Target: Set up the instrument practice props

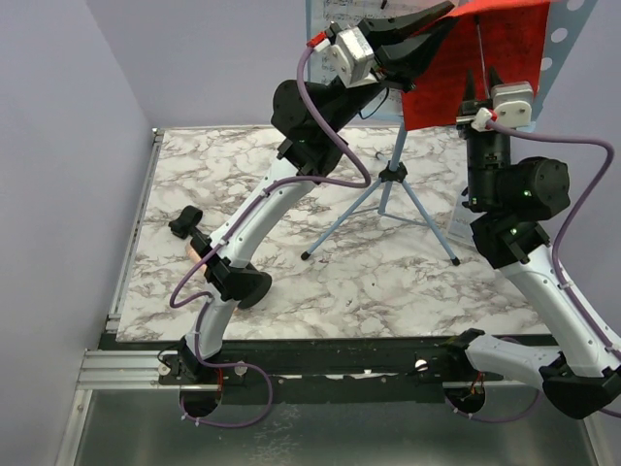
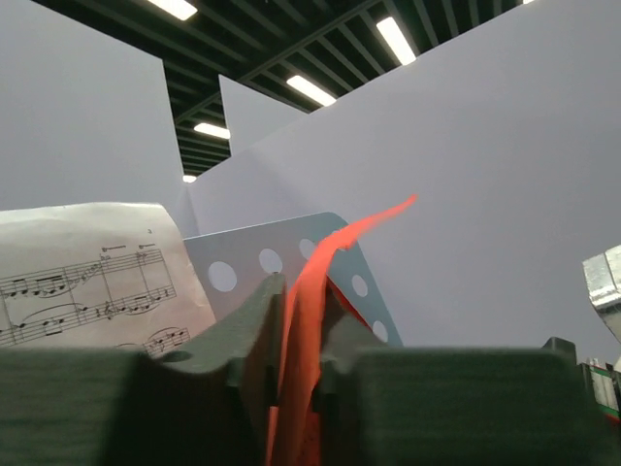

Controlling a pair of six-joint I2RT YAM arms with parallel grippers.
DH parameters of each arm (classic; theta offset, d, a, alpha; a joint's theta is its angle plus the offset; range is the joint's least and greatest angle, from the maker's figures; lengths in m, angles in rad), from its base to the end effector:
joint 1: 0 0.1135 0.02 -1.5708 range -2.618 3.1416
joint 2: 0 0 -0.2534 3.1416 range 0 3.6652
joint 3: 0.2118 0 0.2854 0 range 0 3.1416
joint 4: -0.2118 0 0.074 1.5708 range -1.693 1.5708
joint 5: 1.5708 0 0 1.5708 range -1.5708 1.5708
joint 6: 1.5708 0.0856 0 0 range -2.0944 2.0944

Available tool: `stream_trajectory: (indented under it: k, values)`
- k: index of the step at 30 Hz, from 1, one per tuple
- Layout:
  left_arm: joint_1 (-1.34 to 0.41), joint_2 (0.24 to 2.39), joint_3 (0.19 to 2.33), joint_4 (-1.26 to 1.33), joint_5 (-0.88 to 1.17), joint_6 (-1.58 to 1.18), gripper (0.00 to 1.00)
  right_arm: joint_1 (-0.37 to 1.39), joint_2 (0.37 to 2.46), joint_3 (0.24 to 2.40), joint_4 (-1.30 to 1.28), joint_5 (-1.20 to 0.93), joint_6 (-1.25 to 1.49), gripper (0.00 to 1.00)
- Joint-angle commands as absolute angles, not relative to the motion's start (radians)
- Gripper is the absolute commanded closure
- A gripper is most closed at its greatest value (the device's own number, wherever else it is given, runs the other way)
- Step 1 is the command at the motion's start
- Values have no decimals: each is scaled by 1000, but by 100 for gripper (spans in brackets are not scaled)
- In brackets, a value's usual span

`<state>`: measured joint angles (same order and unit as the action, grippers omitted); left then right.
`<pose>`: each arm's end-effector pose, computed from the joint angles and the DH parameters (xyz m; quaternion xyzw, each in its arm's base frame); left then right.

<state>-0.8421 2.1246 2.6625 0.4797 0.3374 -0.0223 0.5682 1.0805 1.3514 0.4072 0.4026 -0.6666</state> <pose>0.2742 -0.3497 0.6552 0.2554 0.1825 -0.4389 0.8419 0.2477 0.1183 0.5653 -0.0978 0.4493 -0.1297 0.8785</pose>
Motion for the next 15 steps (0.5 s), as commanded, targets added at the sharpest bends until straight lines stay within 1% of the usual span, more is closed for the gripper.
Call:
stream_trajectory:
  k: [1, 3, 4, 8, 11, 15]
  values:
    - [-848, 2127, 2680, 482, 303, 7, 65, 572, 1070, 1333, 417, 395, -638, 57]
    - [-849, 2116, 2671, 476, 265, 5, 52, 572, 1061, 1337, 402, 391, -614, 48]
    - [-849, 2105, 2658, 472, 246, -28, 47, 572, 1056, 1341, 389, 390, -596, 45]
    - [-849, 2027, 2562, 454, 158, -85, 31, 572, 1021, 1371, 305, 382, -508, 35]
    - [-848, 1941, 2472, 430, 101, -143, 23, 571, 991, 1415, 223, 385, -415, 27]
    - [-847, 1835, 2352, 371, 50, -229, 13, 572, 991, 1508, 85, 389, -317, 21]
